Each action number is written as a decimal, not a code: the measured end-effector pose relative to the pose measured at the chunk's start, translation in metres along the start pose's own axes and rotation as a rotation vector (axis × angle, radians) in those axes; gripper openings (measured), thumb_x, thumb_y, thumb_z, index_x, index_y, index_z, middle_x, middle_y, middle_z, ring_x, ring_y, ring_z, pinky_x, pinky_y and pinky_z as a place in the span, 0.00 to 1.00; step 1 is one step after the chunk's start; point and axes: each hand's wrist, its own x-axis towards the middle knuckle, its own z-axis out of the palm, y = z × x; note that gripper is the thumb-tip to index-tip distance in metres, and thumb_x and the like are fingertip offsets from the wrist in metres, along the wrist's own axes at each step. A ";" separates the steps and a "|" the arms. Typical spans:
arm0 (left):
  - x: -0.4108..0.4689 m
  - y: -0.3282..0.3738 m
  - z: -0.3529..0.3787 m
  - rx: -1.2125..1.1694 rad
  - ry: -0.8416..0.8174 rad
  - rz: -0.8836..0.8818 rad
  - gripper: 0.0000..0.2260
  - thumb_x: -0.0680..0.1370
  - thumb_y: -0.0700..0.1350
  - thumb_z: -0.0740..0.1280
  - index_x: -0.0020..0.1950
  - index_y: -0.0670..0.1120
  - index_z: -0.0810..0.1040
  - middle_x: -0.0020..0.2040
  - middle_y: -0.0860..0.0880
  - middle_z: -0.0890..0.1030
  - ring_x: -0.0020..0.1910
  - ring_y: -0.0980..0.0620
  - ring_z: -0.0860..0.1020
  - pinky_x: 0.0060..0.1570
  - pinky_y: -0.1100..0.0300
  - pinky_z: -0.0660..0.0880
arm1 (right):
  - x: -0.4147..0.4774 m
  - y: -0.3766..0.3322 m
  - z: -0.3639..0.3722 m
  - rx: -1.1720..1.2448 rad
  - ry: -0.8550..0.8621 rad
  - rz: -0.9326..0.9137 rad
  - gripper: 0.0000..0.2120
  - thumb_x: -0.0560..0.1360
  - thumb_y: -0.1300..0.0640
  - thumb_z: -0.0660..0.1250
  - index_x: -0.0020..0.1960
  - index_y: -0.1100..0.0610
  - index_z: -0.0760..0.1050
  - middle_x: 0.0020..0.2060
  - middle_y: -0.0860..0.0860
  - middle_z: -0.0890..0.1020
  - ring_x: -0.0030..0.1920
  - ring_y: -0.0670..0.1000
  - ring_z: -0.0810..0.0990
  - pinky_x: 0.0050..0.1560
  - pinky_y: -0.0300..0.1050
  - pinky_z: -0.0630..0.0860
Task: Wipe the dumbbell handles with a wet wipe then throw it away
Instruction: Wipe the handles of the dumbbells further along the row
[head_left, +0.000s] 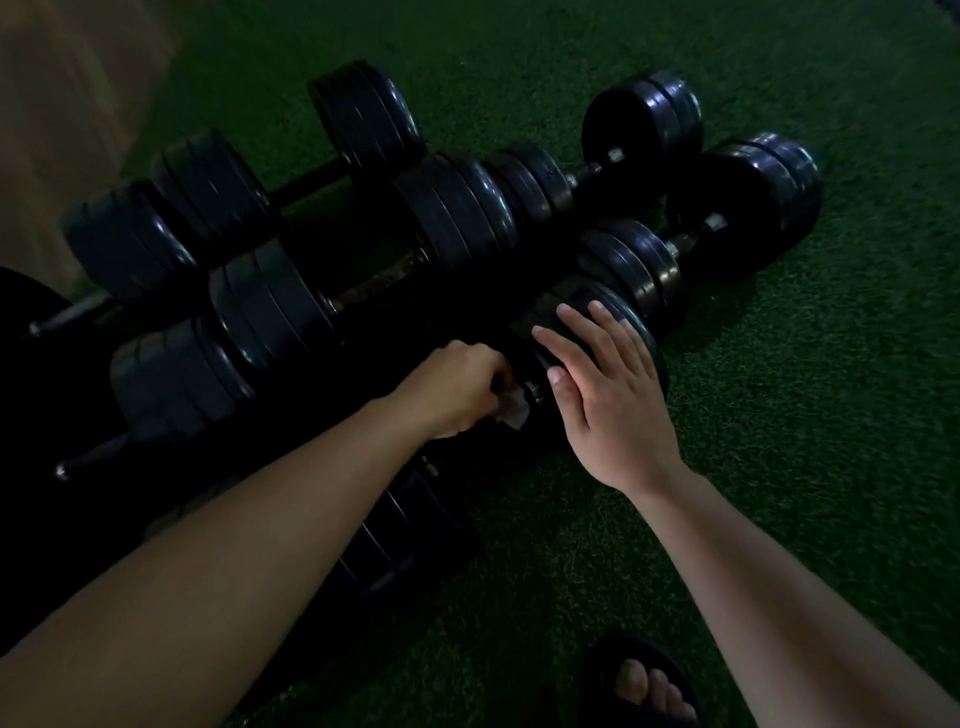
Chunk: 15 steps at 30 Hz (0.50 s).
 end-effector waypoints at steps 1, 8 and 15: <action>-0.003 0.002 0.002 0.041 -0.006 0.035 0.08 0.75 0.53 0.72 0.51 0.52 0.80 0.47 0.51 0.81 0.46 0.51 0.80 0.47 0.53 0.79 | 0.000 0.000 0.000 0.003 -0.002 0.001 0.20 0.84 0.51 0.51 0.73 0.52 0.70 0.75 0.52 0.68 0.78 0.54 0.58 0.77 0.55 0.56; -0.019 -0.017 -0.009 0.227 -0.150 0.055 0.09 0.74 0.53 0.72 0.38 0.52 0.76 0.35 0.52 0.79 0.35 0.52 0.79 0.35 0.54 0.77 | 0.000 -0.001 0.000 0.009 0.000 0.011 0.19 0.84 0.52 0.53 0.73 0.52 0.70 0.74 0.52 0.68 0.78 0.54 0.58 0.78 0.54 0.55; 0.002 0.013 0.001 0.109 -0.006 0.034 0.09 0.76 0.49 0.70 0.38 0.54 0.73 0.38 0.51 0.78 0.35 0.52 0.77 0.31 0.59 0.73 | -0.001 0.000 0.001 0.007 -0.005 0.000 0.20 0.85 0.51 0.51 0.73 0.53 0.70 0.75 0.52 0.68 0.78 0.54 0.58 0.76 0.57 0.58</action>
